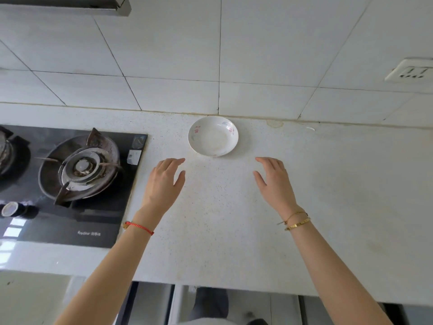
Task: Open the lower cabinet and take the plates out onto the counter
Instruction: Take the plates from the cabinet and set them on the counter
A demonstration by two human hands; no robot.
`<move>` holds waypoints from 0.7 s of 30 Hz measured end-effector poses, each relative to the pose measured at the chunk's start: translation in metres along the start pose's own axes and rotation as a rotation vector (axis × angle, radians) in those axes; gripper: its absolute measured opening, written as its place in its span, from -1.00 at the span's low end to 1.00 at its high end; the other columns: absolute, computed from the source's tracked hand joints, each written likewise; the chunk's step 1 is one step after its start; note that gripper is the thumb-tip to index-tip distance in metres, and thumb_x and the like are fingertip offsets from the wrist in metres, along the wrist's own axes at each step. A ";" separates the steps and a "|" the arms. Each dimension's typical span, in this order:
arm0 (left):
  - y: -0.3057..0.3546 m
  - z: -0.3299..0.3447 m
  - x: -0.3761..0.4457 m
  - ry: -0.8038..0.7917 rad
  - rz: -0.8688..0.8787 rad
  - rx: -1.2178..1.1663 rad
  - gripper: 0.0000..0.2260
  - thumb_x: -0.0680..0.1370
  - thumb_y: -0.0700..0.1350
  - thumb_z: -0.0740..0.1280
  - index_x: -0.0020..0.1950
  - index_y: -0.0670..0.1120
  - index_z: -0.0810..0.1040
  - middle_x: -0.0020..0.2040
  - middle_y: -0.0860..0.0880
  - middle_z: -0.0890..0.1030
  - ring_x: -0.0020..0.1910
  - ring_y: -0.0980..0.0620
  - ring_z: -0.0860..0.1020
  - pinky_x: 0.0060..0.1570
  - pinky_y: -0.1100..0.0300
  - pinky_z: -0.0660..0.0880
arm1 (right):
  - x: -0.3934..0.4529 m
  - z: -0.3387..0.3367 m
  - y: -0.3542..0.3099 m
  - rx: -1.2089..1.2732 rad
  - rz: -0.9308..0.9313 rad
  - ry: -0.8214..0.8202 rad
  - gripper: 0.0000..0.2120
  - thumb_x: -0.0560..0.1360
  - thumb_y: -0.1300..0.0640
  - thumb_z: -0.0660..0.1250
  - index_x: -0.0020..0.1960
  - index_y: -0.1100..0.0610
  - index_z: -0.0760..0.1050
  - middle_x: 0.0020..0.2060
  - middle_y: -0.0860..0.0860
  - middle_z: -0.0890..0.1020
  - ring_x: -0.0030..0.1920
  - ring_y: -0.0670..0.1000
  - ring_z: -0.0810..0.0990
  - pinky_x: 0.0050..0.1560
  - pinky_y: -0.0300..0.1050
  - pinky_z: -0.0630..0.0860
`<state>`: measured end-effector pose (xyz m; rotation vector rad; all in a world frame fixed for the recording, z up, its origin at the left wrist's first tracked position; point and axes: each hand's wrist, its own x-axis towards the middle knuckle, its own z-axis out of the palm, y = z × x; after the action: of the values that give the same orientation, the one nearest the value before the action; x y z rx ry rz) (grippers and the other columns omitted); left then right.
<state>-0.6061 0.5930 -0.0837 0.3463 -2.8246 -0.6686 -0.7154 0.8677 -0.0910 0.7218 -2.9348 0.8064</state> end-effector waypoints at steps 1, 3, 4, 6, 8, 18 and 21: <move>0.008 -0.006 -0.016 0.015 0.012 0.002 -0.70 0.60 -0.12 0.27 0.32 -0.12 0.51 0.21 -0.11 0.59 0.21 -0.11 0.53 0.22 -0.06 0.50 | -0.017 -0.009 -0.001 0.011 -0.017 0.022 -0.65 0.58 0.13 0.25 0.34 0.19 0.41 0.24 0.08 0.52 0.32 0.09 0.40 0.32 -0.01 0.40; 0.026 -0.016 -0.051 0.051 0.044 0.005 -0.71 0.59 -0.14 0.29 0.31 -0.14 0.53 0.18 -0.11 0.61 0.19 -0.13 0.55 0.19 -0.08 0.51 | -0.053 -0.026 -0.003 0.040 -0.040 0.063 -0.66 0.58 0.14 0.25 0.33 0.18 0.42 0.23 0.06 0.53 0.31 0.08 0.41 0.32 0.00 0.39; 0.036 -0.021 -0.069 0.068 0.058 0.012 -0.71 0.59 -0.15 0.29 0.30 -0.14 0.53 0.17 -0.11 0.61 0.18 -0.13 0.56 0.18 -0.07 0.51 | -0.072 -0.034 -0.003 0.052 -0.048 0.078 -0.66 0.58 0.14 0.25 0.33 0.17 0.42 0.23 0.05 0.53 0.31 0.07 0.41 0.33 0.00 0.39; 0.056 -0.027 -0.106 0.099 0.077 0.024 -0.71 0.58 -0.16 0.30 0.30 -0.14 0.53 0.16 -0.10 0.62 0.16 -0.13 0.56 0.17 -0.05 0.51 | -0.111 -0.050 -0.001 0.064 -0.059 0.096 -0.66 0.58 0.13 0.24 0.34 0.15 0.41 0.23 0.04 0.52 0.31 0.05 0.40 0.33 -0.02 0.40; 0.077 -0.030 -0.147 0.122 0.073 0.025 -0.71 0.58 -0.16 0.30 0.30 -0.14 0.53 0.16 -0.09 0.62 0.17 -0.12 0.56 0.18 -0.05 0.50 | -0.151 -0.064 0.003 0.070 -0.069 0.097 -0.66 0.59 0.13 0.23 0.35 0.15 0.40 0.24 0.03 0.52 0.32 0.03 0.39 0.35 -0.02 0.39; 0.152 -0.026 -0.352 0.159 -0.081 -0.017 -0.70 0.57 -0.20 0.31 0.30 -0.16 0.54 0.18 -0.10 0.61 0.16 -0.12 0.56 0.16 -0.11 0.51 | -0.341 -0.105 0.026 0.101 -0.064 0.025 -0.67 0.59 0.12 0.23 0.34 0.12 0.42 0.24 0.01 0.52 0.31 0.00 0.39 0.36 -0.06 0.36; 0.163 -0.027 -0.403 0.152 -0.120 -0.004 -0.71 0.57 -0.20 0.31 0.29 -0.14 0.54 0.19 -0.10 0.61 0.19 -0.11 0.56 0.20 -0.10 0.50 | -0.388 -0.110 0.030 0.112 -0.057 0.003 -0.67 0.59 0.11 0.23 0.34 0.12 0.42 0.24 0.00 0.52 0.31 0.00 0.39 0.36 -0.06 0.36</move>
<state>-0.2456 0.8352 -0.0476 0.5457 -2.6746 -0.6426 -0.3938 1.1107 -0.0614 0.8059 -2.8712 0.9721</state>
